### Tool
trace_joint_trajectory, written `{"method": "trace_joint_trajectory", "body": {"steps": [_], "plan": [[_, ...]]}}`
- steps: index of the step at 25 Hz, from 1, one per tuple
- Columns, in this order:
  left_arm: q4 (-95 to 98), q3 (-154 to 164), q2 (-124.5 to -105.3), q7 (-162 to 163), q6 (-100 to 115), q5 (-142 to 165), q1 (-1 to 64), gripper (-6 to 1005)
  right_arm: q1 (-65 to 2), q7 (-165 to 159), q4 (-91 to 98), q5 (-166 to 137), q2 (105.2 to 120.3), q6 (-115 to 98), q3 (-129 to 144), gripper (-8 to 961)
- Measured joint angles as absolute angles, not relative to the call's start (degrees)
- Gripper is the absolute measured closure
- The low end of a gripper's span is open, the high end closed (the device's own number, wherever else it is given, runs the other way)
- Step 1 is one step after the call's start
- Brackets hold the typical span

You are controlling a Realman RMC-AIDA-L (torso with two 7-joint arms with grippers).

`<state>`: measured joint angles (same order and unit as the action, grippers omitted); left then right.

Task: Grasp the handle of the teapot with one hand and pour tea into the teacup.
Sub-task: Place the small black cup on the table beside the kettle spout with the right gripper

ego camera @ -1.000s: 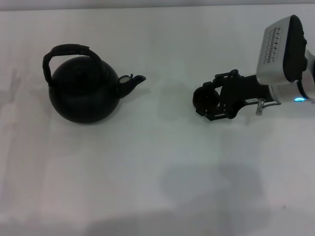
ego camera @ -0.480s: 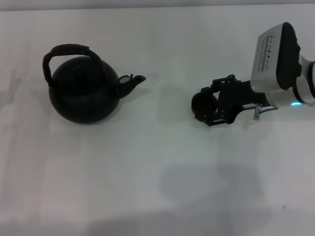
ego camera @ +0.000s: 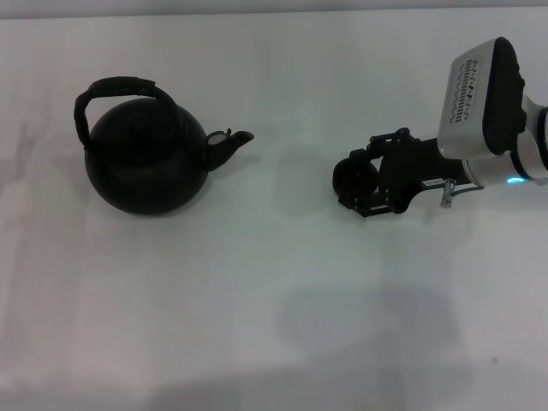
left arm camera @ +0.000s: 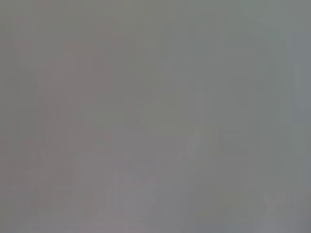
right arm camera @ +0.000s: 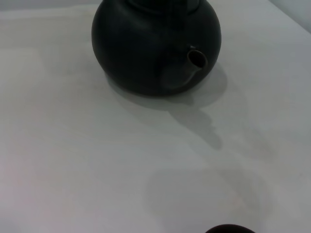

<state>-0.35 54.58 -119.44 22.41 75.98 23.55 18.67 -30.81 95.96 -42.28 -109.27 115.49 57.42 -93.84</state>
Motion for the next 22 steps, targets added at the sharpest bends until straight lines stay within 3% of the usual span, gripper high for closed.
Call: {"method": "trace_joint_trajectory", "body": {"steps": [22], "plan": [[-0.3, 54.6, -119.44, 22.4, 76.0, 23.6, 18.3, 120, -30.8, 96.1, -42.3, -109.2, 115.48, 57.7, -93.5, 206]]}}
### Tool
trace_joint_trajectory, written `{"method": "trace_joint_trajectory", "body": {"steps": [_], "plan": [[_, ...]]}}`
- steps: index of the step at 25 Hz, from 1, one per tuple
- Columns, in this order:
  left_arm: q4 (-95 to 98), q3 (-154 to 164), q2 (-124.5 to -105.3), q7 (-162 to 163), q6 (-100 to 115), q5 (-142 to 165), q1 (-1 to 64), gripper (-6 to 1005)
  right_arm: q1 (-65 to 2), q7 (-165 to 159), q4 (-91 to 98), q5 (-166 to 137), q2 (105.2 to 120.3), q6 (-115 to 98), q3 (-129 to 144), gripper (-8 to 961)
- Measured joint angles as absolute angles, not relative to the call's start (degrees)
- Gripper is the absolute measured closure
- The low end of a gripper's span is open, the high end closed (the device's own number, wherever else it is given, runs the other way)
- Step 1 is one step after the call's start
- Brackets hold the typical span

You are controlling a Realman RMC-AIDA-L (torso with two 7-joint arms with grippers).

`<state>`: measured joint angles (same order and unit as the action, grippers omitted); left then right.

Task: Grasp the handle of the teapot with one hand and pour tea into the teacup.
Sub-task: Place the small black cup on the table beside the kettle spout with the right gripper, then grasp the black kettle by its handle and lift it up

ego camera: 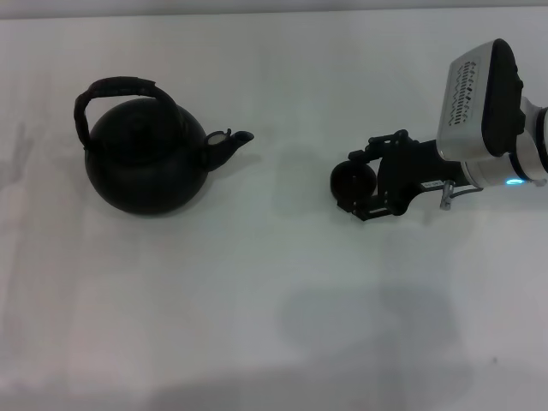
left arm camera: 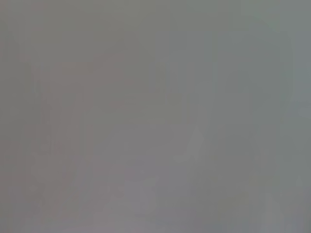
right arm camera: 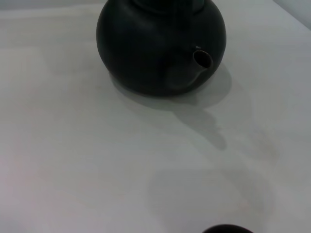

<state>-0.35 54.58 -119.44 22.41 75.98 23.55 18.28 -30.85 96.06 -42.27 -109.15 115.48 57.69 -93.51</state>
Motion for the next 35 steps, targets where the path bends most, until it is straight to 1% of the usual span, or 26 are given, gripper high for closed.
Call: {"method": "trace_joint_trajectory", "body": {"steps": [12, 23, 27, 35], "plan": [[-0.3, 54.6, -119.44, 22.4, 75.9, 23.6, 18.3, 120, -30.9, 96.2, -42.6, -108.4, 115.42, 58.4, -93.7, 99], [-0.3, 54.6, -119.35, 22.4, 75.9, 23.6, 18.2, 120, -30.2, 96.5, -45.2, -106.2, 114.98, 62.1, -97.5, 98], [-0.3, 54.8, -119.35, 22.4, 76.3, 23.9, 17.6, 120, -27.9, 97.7, -48.7, -105.8, 114.91, 64.5, -104.1, 98], [-0.4, 54.9, -119.35, 23.0, 84.6, 29.9, 12.8, 120, -22.8, 106.2, -49.3, -96.1, 114.79, 66.3, -124.2, 99]]}}
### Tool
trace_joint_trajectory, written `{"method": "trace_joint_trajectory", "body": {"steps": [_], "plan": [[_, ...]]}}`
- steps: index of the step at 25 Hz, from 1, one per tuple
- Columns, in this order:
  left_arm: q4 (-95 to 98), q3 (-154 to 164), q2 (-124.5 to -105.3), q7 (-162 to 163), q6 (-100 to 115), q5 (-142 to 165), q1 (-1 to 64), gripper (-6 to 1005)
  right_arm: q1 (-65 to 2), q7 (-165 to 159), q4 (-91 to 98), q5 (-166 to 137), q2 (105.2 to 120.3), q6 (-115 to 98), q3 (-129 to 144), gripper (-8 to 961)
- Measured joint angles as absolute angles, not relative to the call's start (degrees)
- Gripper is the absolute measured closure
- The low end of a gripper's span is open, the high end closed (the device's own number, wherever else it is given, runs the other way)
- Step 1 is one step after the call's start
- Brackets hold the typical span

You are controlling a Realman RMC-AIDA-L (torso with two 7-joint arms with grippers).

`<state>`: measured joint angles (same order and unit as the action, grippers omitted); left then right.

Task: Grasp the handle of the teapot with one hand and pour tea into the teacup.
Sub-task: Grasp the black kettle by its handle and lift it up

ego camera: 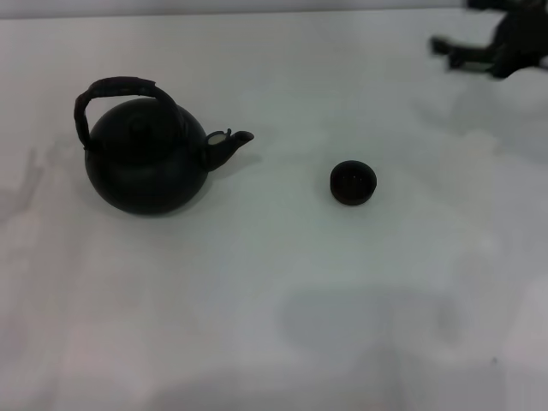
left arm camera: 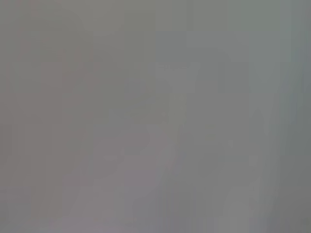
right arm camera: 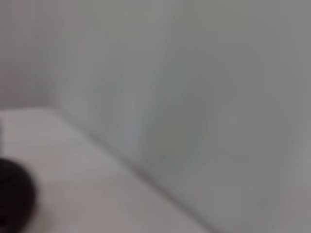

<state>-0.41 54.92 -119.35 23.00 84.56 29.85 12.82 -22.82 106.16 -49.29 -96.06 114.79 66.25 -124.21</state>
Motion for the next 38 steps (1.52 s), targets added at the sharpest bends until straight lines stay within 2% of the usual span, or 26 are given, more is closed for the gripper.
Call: {"method": "trace_joint_trajectory", "body": {"steps": [7, 18, 38], "plan": [[-1.1, 55.9, -119.44, 26.9, 88.6, 39.5, 10.7, 120, -22.8, 108.7, -46.5, -95.9, 114.69, 65.4, -129.9, 103], [-1.6, 62.2, -118.98, 32.4, 86.4, 42.9, 16.5, 120, -22.7, 109.3, -44.9, -96.0, 114.69, 65.4, -129.4, 106], [-0.3, 62.2, -118.74, 38.5, 78.8, 43.3, 19.2, 124, -22.4, 109.3, -44.5, -95.9, 114.71, 66.5, -129.2, 108]]}}
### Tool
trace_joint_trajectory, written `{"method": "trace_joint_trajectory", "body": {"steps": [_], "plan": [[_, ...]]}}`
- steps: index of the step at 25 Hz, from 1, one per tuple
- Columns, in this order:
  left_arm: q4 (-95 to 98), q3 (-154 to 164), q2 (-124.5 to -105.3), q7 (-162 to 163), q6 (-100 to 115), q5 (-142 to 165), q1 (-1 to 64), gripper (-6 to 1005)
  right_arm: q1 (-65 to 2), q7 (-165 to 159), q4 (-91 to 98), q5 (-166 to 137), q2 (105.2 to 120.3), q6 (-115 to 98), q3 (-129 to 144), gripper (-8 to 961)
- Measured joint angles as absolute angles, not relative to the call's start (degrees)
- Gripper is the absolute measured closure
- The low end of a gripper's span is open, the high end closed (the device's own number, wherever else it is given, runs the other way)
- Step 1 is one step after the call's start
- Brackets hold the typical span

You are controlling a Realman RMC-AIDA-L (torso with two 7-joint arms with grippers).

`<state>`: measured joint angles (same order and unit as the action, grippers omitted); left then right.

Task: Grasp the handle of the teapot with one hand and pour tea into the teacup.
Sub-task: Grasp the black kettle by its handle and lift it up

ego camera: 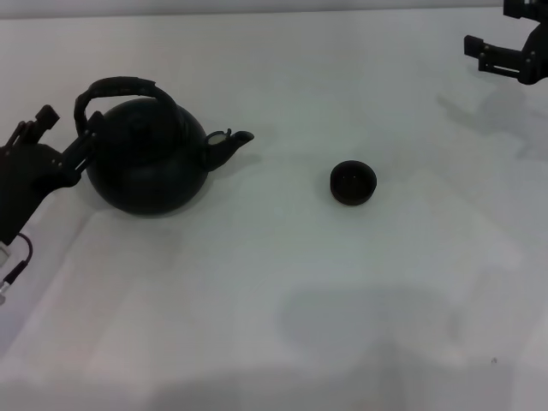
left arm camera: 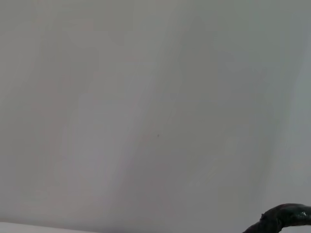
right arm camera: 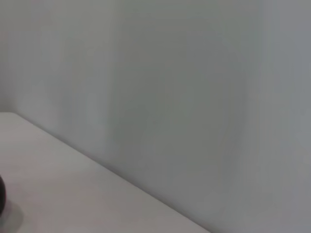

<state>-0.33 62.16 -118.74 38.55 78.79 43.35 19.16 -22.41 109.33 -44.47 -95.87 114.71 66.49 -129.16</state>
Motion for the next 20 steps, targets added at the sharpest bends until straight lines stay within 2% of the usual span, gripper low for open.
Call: {"method": "trace_joint_trajectory", "body": {"steps": [7, 10, 15, 20], "plan": [[1.6, 62.2, -118.65, 41.3, 76.8, 44.6, 19.5, 174, -22.4, 109.3, -44.1, -95.8, 114.78, 66.5, -128.8, 109], [2.2, 62.2, -118.76, 42.3, 76.0, 44.8, 19.5, 354, -22.4, 109.4, -43.9, -95.8, 114.78, 66.5, -128.8, 109], [2.5, 62.2, -119.06, 42.4, 75.8, 44.8, 19.6, 588, -22.4, 109.7, -43.7, -95.8, 114.79, 66.2, -128.8, 109], [2.5, 62.1, -119.34, 42.6, 75.6, 44.4, 19.6, 621, -22.5, 109.8, -43.3, -95.8, 114.78, 66.2, -128.8, 108]]}}
